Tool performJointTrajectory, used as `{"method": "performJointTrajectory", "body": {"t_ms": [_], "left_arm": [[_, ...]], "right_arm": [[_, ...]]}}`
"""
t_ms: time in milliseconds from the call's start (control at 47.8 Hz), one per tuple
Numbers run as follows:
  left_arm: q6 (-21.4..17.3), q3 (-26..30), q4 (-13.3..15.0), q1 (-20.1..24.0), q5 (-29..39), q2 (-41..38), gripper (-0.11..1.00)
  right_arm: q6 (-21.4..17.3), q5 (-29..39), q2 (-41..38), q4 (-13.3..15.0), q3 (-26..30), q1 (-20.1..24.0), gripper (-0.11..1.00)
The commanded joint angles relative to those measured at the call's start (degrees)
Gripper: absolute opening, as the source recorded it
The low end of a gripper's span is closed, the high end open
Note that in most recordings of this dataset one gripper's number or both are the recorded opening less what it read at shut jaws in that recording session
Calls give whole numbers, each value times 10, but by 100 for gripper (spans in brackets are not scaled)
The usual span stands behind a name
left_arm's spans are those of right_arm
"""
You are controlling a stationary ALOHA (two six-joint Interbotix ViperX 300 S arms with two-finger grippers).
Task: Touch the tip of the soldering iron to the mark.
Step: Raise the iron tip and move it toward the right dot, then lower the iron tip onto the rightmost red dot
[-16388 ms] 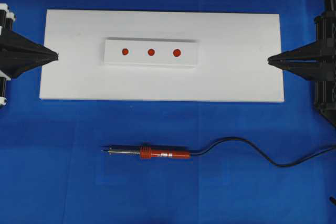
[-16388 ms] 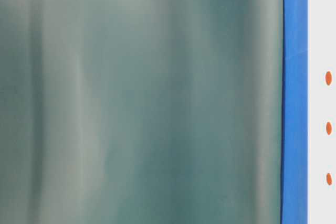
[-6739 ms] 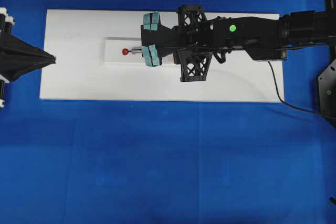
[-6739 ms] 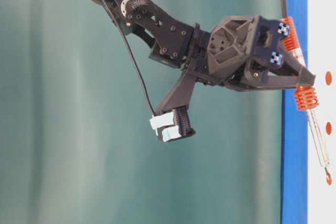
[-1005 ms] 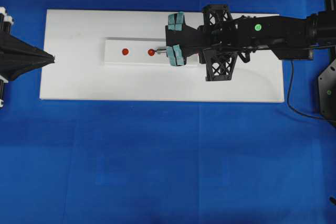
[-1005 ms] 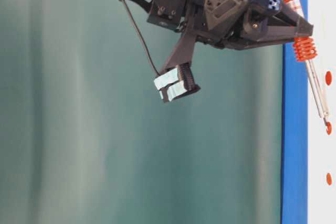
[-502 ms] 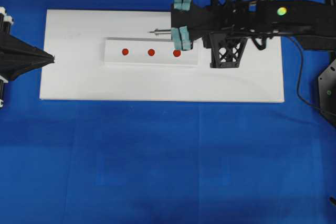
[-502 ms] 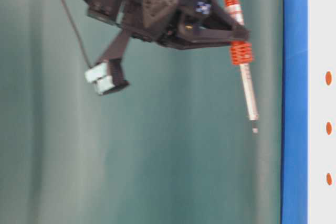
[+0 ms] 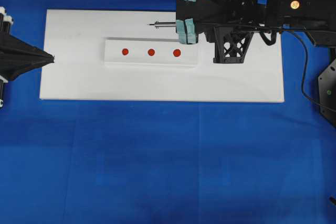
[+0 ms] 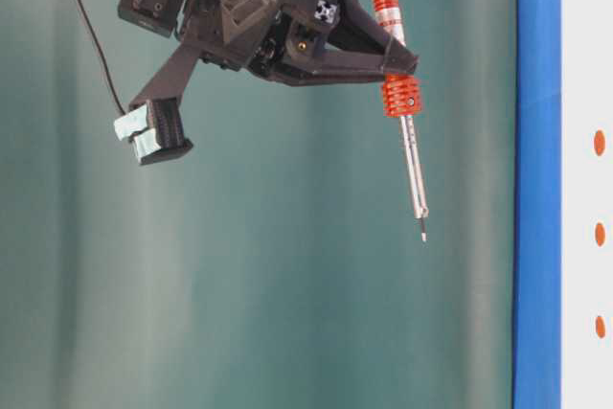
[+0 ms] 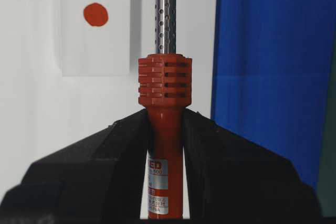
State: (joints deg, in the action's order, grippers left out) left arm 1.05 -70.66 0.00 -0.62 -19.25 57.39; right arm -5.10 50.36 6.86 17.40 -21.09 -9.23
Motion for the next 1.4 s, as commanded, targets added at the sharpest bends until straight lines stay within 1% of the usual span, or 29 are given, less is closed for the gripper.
{"method": "performJointTrajectory", "body": {"t_ms": [0,440,565,1381], "left_arm": [[-1,7,-1,-1,-5,-2,0],[-1,6,-1,-1,-4,-2,0],[-1,6,-1,-1,-4,-3,0],[-1,6,-1,-1,-4,-4,0]], "right_arm": [[0,-2,27,2,-3,-1,7],[-1,-1,123,1,-102,-1,7],[-1,-2,146,-1,-120,-1,7],[-2,-4,132,-4,-117,-1,7]]}}
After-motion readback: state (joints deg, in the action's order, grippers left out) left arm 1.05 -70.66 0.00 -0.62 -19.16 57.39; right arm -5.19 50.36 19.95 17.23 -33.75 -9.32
